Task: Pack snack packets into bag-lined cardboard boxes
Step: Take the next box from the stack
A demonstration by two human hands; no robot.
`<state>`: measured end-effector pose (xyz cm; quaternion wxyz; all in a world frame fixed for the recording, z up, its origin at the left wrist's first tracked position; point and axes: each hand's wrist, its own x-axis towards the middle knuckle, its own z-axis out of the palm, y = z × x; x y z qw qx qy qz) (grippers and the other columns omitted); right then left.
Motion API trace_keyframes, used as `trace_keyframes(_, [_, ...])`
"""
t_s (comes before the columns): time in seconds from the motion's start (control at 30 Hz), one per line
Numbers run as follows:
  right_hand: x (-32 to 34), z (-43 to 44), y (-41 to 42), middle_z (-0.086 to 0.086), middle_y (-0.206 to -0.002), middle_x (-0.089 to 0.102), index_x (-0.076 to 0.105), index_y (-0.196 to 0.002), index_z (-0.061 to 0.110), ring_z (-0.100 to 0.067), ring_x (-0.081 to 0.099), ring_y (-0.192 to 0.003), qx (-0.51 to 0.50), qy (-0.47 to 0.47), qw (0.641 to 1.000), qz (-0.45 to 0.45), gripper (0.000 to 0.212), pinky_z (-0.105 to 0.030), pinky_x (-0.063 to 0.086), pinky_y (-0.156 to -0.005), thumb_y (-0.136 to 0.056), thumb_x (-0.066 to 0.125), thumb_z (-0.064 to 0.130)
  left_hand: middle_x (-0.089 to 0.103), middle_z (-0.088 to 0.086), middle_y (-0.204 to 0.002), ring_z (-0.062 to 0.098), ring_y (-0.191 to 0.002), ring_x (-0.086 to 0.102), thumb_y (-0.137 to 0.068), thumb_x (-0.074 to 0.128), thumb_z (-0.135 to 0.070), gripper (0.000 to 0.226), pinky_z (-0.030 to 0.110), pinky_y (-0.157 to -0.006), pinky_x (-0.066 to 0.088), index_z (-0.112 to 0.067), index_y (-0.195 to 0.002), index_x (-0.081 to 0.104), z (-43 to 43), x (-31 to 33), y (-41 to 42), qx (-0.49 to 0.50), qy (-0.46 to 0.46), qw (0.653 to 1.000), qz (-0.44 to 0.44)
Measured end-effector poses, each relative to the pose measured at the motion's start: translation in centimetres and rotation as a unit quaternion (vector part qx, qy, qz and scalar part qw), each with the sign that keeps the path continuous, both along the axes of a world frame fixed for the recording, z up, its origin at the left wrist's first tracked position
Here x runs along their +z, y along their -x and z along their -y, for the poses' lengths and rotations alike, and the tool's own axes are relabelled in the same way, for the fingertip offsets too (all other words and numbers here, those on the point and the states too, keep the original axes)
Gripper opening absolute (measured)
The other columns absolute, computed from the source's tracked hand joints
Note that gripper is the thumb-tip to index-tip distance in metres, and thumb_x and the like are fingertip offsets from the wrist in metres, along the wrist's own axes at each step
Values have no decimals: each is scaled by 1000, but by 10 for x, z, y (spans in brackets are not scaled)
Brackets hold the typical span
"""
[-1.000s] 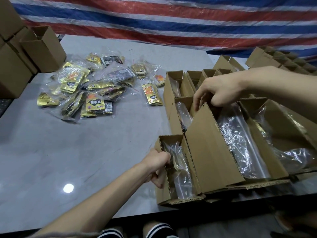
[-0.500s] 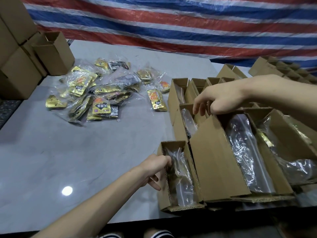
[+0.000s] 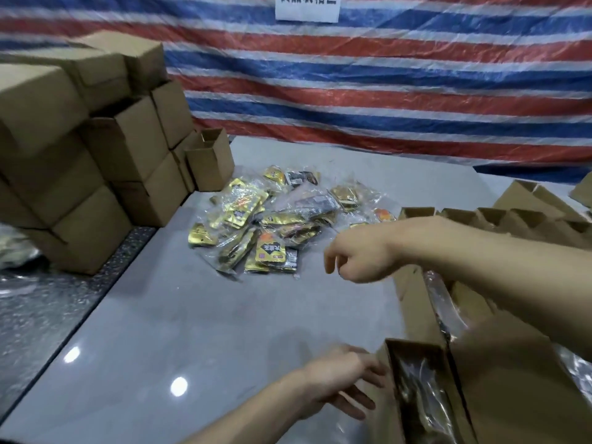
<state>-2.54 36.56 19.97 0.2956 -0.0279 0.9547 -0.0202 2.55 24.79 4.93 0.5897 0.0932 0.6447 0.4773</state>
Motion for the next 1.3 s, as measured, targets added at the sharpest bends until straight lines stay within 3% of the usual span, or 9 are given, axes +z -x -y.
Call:
trace_keyframes(0.27, [-58, 50, 97, -8, -115, 66, 57, -125, 16, -27, 60, -98, 36, 29, 997, -58, 41, -37, 53, -87, -85, 49, 19, 71, -1, -95, 18, -69, 63, -98, 53, -23, 16, 26, -63, 52, -15, -105, 65, 86, 10, 116, 90, 34, 987, -129])
trace_keyframes(0.43, [-99, 51, 134, -4, -122, 62, 53, -129, 24, -24, 57, -105, 7, 68, 995, -71, 46, -39, 52, -92, -84, 48, 21, 65, 4, -97, 18, -79, 61, -97, 55, -20, 15, 28, -69, 49, -11, -102, 67, 150, 4, 215, 179, 153, 911, -339])
trace_keyframes(0.57, [-123, 51, 151, 5, -108, 59, 51, -126, 27, -20, 60, -99, -14, 109, 990, -91, 43, -40, 53, -86, -83, 46, 21, 61, -2, -120, 20, -112, 58, -93, 59, -29, 33, 35, -91, 47, -21, -126, 60, 195, 24, 278, 199, 267, 725, -603])
trace_keyframes(0.7, [-132, 51, 162, 5, -108, 66, 54, -120, 28, -15, 62, -98, -30, 141, 984, -109, 38, -40, 53, -87, -84, 46, 23, 52, 15, -135, 34, -124, 43, -74, 69, -13, 59, 47, -101, 31, -11, -131, 56, 223, 82, 332, 161, 317, 366, -860])
trace_keyframes(0.77, [-133, 52, 165, 9, -103, 67, 56, -117, 32, -12, 63, -96, -34, 146, 983, -109, 36, -40, 54, -87, -83, 46, 24, 34, 20, -148, 35, -135, 28, -67, 71, -11, 81, 51, -110, 19, -11, -142, 39, 238, 110, 356, 132, 384, 284, -869])
trace_keyframes(0.9, [-133, 51, 168, 16, -102, 64, 56, -119, 35, -8, 62, -96, -22, 150, 982, -111, 39, -35, 53, -87, -82, 47, 26, 3, 26, -159, 43, -149, 7, -63, 87, -42, 130, 59, -120, 10, -7, -154, 1, 261, 136, 383, 103, 598, 270, -748])
trace_keyframes(0.97, [-132, 50, 172, 20, -98, 60, 57, -121, 35, -4, 59, -93, -24, 157, 979, -124, 38, -31, 51, -84, -86, 50, 24, 1, 29, -159, 48, -149, 9, -66, 82, -52, 134, 67, -117, 14, -7, -155, -9, 265, 138, 385, 77, 660, 259, -701])
trace_keyframes(1.1, [-126, 50, 176, 14, -105, 65, 58, -125, 33, -7, 63, -96, -41, 186, 970, -150, 38, -33, 53, -88, -90, 51, 20, 14, 34, -155, 52, -141, 29, -82, 72, -40, 120, 69, -111, 26, -9, -153, -19, 272, 138, 386, 40, 670, 276, -688])
trace_keyframes(1.3, [-114, 46, 165, 15, -98, 67, 60, -121, 34, -5, 65, -88, -53, 221, 955, -190, 35, -37, 56, -83, -90, 51, 19, 30, 30, -145, 45, -135, 37, -77, 77, -38, 115, 61, -105, 38, -4, -152, -3, 264, 156, 368, 34, 652, 302, -694])
